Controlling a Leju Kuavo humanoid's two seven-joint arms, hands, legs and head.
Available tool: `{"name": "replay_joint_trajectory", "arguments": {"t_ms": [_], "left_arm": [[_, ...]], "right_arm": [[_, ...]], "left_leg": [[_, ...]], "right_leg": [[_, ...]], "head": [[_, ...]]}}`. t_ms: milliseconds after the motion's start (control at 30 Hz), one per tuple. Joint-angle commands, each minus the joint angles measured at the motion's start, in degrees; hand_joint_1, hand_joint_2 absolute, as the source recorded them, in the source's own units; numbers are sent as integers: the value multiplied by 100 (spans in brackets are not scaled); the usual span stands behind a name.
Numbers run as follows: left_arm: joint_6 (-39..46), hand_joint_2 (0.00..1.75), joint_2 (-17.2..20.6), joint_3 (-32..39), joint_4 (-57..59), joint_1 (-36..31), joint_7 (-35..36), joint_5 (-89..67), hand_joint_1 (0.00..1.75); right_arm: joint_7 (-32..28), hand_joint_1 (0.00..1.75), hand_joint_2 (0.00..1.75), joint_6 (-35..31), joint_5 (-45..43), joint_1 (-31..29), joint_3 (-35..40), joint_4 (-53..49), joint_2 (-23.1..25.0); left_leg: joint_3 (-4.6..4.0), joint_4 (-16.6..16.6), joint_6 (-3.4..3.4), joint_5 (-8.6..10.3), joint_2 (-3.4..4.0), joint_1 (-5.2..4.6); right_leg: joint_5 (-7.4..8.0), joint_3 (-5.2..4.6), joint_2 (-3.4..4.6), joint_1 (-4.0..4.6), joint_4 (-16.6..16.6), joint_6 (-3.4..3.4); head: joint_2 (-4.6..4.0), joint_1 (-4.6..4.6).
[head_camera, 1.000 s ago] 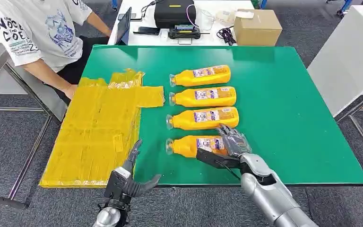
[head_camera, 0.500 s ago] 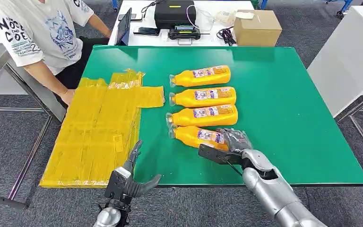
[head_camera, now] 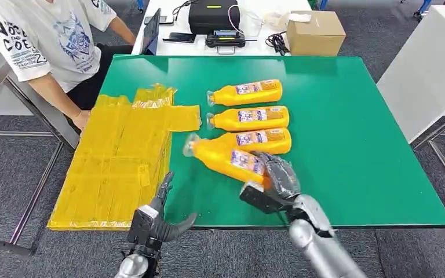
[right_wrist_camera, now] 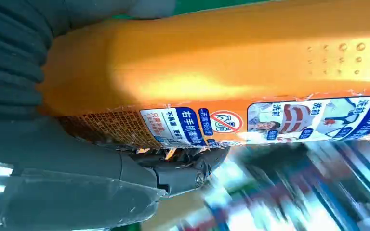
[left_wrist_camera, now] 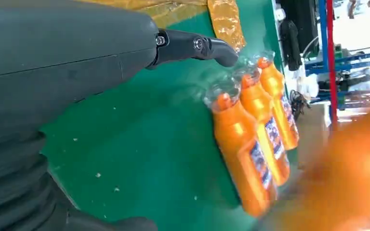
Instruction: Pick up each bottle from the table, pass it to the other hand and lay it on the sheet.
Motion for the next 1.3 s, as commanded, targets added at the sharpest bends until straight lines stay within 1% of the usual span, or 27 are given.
{"name": "replay_joint_trajectory", "arguments": {"t_ms": [33,67,100,167,233,267,300,400,433,467,500,567,600,700,733,800,900,933,967,1067,1167,1200,1300], "left_arm": [[-17,175,51,-146,-42,-69,13,53,0],[-17,175,51,-146,-42,-69,13,53,0],[-37,175,71,-175,-96,-52,10,121,0],[-59,175,101,-254,-278,-10,15,238,0],[-89,175,116,-301,-402,23,43,319,0],[-40,175,135,-341,-486,49,42,318,0],[110,175,139,-385,-580,90,27,220,0],[-23,175,160,-482,-807,204,109,401,0],[-122,175,193,-548,-875,225,131,483,0],[-182,175,205,-577,-924,233,147,547,0],[-487,175,235,-627,-1003,251,236,822,0],[-731,175,287,-724,-1095,258,274,996,0],[-911,175,308,-771,-1134,253,327,1138,0],[-1166,175,327,-852,-1186,216,389,1324,0],[-1179,175,322,-869,-1198,191,397,1337,0],[-1212,175,310,-888,-1200,174,418,1369,0],[-1210,175,303,-914,-1139,162,425,1368,0],[-1212,175,297,-919,-1108,150,441,1365,0],[-1218,175,295,-930,-1047,126,460,1350,0],[-1226,175,292,-939,-1021,108,456,1343,0],[-1226,175,290,-937,-1013,104,456,1342,0],[-1223,175,272,-929,-975,87,456,1340,0],[-1201,175,246,-931,-888,68,508,1324,0]], "right_arm": [[-100,175,175,-124,-74,294,-526,-783,452],[-100,175,175,-124,-74,294,-526,-783,452],[-492,175,175,-472,-140,356,-720,-814,590],[-825,175,175,-698,-427,532,-926,-1151,819],[-927,175,175,-776,-501,639,-973,-1330,896],[-983,175,175,-558,-929,706,-1049,-1425,961],[-972,175,175,-726,-816,760,-1126,-1434,1014],[-1063,175,175,-945,-686,831,-1264,-1316,1082],[-1169,175,175,-1109,-530,843,-1313,-1237,1099],[-1143,175,175,-1067,-543,843,-1318,-1117,1089],[-1183,175,175,-1016,-616,845,-1389,-928,1129],[-1321,175,175,-939,-693,849,-1420,-553,1195],[-1410,175,175,-889,-651,844,-1380,-272,1229],[-1619,175,175,-796,-624,823,-1210,259,1393],[-1671,175,175,-720,-712,797,-1148,447,1498],[-1702,175,175,-666,-701,766,-985,661,1600],[-1708,175,175,-676,-588,673,-718,922,1651],[-1648,175,175,-723,-415,630,-602,1020,1628],[-1505,175,175,-1148,32,562,-447,1210,1626],[-1520,175,175,-1207,37,533,-429,1308,1644],[-1523,175,175,-1202,29,512,-421,1339,1633],[-1488,175,175,-1272,283,434,-243,1512,1612],[-1468,175,175,-1206,275,377,-80,1720,1748]], "left_leg": [[4,1,-5,-4,4,3],[13,3,-8,-8,9,7],[4,1,-4,-3,4,1],[-1,1,-6,-2,8,-1],[4,4,-11,-8,12,-2],[-4,0,-7,-1,1,-9],[3,4,-13,-7,2,-4],[4,0,-9,-5,3,-5],[15,0,-14,-11,6,0],[10,0,-12,-8,3,-3],[8,-3,-8,-5,4,-5],[9,-4,-8,-4,9,-4],[22,-5,-13,-8,12,1],[20,-7,-11,-6,15,1],[29,-10,-15,-7,22,6],[12,-7,-9,-4,15,-3],[22,-7,-15,-9,24,4],[17,-7,-12,-7,22,1],[13,-7,-9,-5,18,-1],[23,-8,-13,-9,22,5],[14,-6,-9,-5,17,0],[21,-5,-13,-8,20,5],[16,-7,-11,-5,19,2]], "right_leg": [[-2,6,2,3,-2,-7],[-4,16,5,7,-2,-12],[-2,8,1,0,-1,-8],[-1,2,5,-3,0,-9],[-4,7,6,-2,2,-14],[-1,0,-1,-8,1,-8],[-7,7,-2,-3,3,-15],[-3,7,1,-5,-2,-10],[-8,18,2,1,-3,-17],[-6,13,0,-2,-3,-13],[-2,11,2,-4,-6,-10],[-1,11,5,-3,-7,-9],[-3,24,7,2,-10,-15],[1,22,12,2,-13,-13],[2,30,16,7,-19,-19],[1,13,12,-2,-9,-11],[0,21,19,5,-10,-19],[1,15,18,1,-9,-14],[1,13,15,-1,-9,-10],[-1,23,18,5,-12,-16],[0,15,14,0,-8,-11],[-1,22,16,5,-9,-16],[2,17,16,2,-10,-14]], "head": [[0,0],[0,0],[0,4],[0,2],[0,2],[0,2],[0,2],[0,2],[0,2],[0,2],[0,2],[0,0],[0,0],[0,2],[0,2],[0,2],[0,2],[0,2],[0,2],[0,2],[0,4],[0,2],[0,4]]}}
